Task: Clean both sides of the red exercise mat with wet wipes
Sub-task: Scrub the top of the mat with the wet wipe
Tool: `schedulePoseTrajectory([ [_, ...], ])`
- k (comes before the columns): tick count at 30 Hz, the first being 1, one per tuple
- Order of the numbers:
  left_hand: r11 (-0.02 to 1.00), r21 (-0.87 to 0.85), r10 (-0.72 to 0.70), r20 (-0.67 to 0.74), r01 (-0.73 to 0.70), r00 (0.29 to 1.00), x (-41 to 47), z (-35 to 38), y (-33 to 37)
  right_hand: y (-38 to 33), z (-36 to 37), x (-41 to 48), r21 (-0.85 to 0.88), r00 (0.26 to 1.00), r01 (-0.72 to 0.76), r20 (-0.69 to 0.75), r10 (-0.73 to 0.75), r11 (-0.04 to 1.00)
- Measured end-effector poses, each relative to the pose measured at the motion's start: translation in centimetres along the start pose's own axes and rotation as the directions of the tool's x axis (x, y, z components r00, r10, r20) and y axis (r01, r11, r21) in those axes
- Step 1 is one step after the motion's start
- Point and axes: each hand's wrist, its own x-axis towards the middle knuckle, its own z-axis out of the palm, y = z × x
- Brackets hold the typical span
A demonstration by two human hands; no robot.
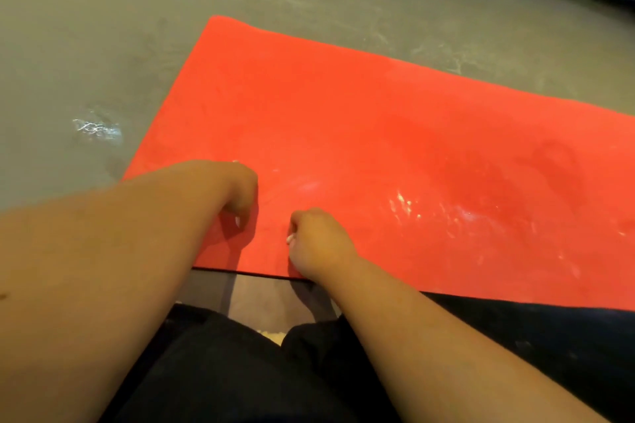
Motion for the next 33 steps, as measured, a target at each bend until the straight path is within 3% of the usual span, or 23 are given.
schedulePoseTrajectory([
  [3, 0.999, -0.048, 0.003, 0.024, -0.002, 1.000, 0.3, 0.2, 0.7, 2.6, -0.9, -0.6, -0.006, 0.996, -0.094, -0.009, 0.094, 0.996],
  [6, 0.998, -0.067, -0.009, 0.023, 0.011, 1.000, -0.6, 0.6, 1.0, 6.4, -3.3, -1.6, -0.158, 0.945, -0.315, 0.045, 0.325, 0.936],
  [8, 0.997, -0.069, -0.016, 0.055, 0.020, 0.998, -1.8, 0.9, 1.4, 7.5, -4.4, -2.6, -0.208, 0.923, -0.350, 0.089, 0.374, 0.913],
  [15, 1.000, 0.014, 0.013, 0.265, -0.018, 0.964, -2.7, 0.2, 4.0, 1.8, -1.0, -2.7, -0.042, 0.999, 0.001, 0.042, 0.001, 0.999],
  [18, 0.996, 0.091, 0.001, 0.219, -0.021, 0.976, -1.2, 0.2, 5.3, 1.0, -0.4, -2.7, 0.050, 0.994, 0.101, 0.045, -0.103, 0.994],
  [20, 0.988, 0.150, 0.014, 0.111, -0.030, 0.994, -0.4, 0.1, 5.7, 2.2, -0.8, -3.1, 0.058, 0.996, 0.076, 0.050, -0.079, 0.995],
  [22, 0.985, 0.160, 0.050, 0.036, -0.055, 0.998, -0.4, -0.2, 5.1, 4.6, -1.8, -3.6, -0.009, 0.996, -0.052, 0.065, 0.052, 0.999],
  [26, 0.997, 0.078, 0.024, 0.060, -0.029, 0.998, -1.4, 0.0, 3.5, 7.9, -4.3, -4.9, -0.154, 0.937, -0.303, 0.129, 0.324, 0.940],
  [29, 0.998, 0.068, 0.001, 0.106, -0.009, 0.994, -1.5, 1.0, 3.9, 5.2, -3.3, -4.7, -0.080, 0.960, -0.237, 0.132, 0.246, 0.968],
  [33, 0.997, 0.069, 0.017, 0.101, -0.024, 0.995, -2.2, 1.6, 3.9, -0.1, -0.6, -4.0, 0.057, 0.996, 0.016, 0.090, -0.021, 0.998],
])
